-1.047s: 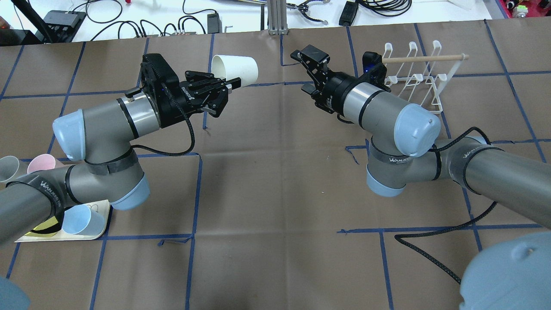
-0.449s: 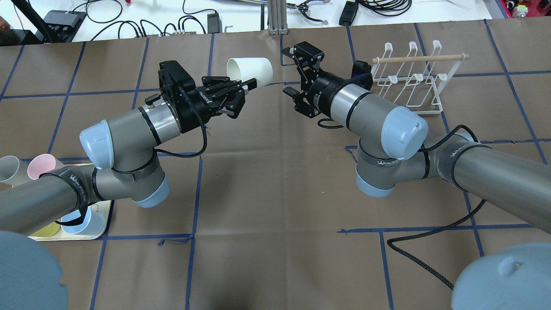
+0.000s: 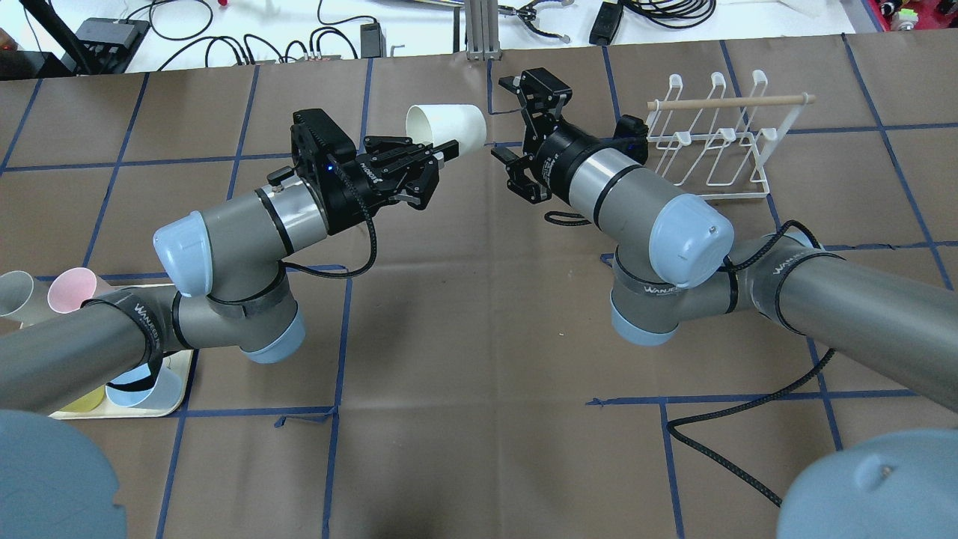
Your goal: Transfer IKEA cup to right arm and place on rack
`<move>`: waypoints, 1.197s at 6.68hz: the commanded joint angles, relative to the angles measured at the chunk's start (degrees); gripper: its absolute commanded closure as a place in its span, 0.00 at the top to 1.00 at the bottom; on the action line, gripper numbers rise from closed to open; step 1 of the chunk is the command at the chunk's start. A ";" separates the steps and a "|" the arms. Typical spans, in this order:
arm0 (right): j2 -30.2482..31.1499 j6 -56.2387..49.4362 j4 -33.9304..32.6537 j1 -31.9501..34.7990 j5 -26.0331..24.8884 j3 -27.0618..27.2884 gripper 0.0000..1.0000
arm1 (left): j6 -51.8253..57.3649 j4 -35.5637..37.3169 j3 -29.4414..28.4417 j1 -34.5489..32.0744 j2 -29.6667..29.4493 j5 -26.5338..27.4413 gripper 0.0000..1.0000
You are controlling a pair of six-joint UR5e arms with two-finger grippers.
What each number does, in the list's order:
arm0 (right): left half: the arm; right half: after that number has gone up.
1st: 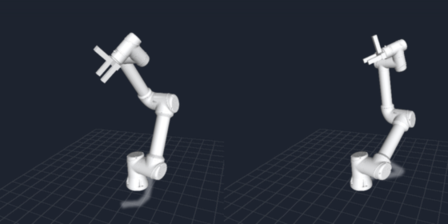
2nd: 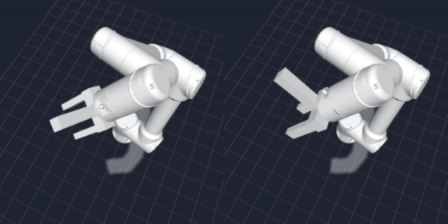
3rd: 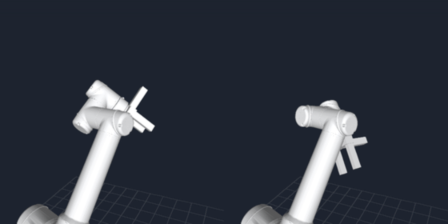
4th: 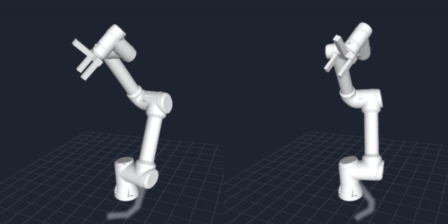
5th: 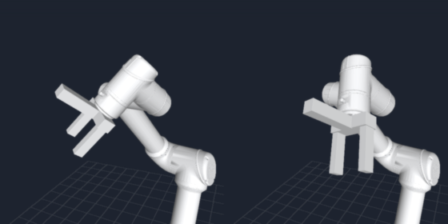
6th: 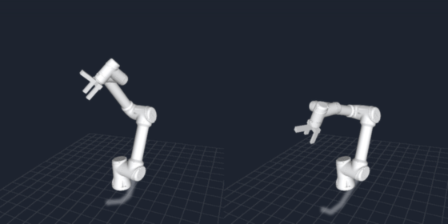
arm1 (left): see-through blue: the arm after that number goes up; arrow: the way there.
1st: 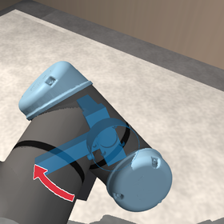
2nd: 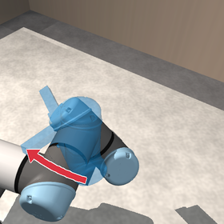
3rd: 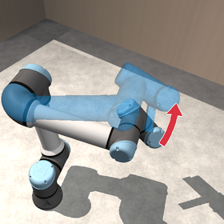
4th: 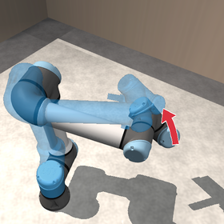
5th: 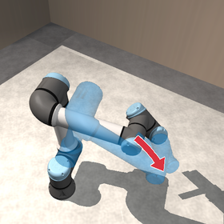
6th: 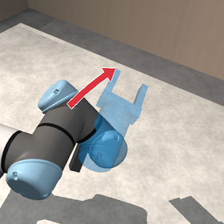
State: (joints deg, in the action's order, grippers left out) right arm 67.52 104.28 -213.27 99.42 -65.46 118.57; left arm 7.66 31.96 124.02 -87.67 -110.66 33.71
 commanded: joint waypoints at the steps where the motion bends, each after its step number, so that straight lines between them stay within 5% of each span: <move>1: -0.19 0.23 -0.04 0.86 -0.37 0.00 0.99 | -0.01 0.03 0.00 -0.13 -0.09 0.04 0.00; 8: -3.44 0.49 0.75 4.20 -0.45 -3.52 0.99 | -1.16 0.12 0.00 -0.31 0.27 -0.05 0.00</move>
State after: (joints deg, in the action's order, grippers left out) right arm 64.87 104.76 -212.49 103.16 -65.88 115.34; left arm 6.61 32.07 124.03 -87.98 -110.44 33.73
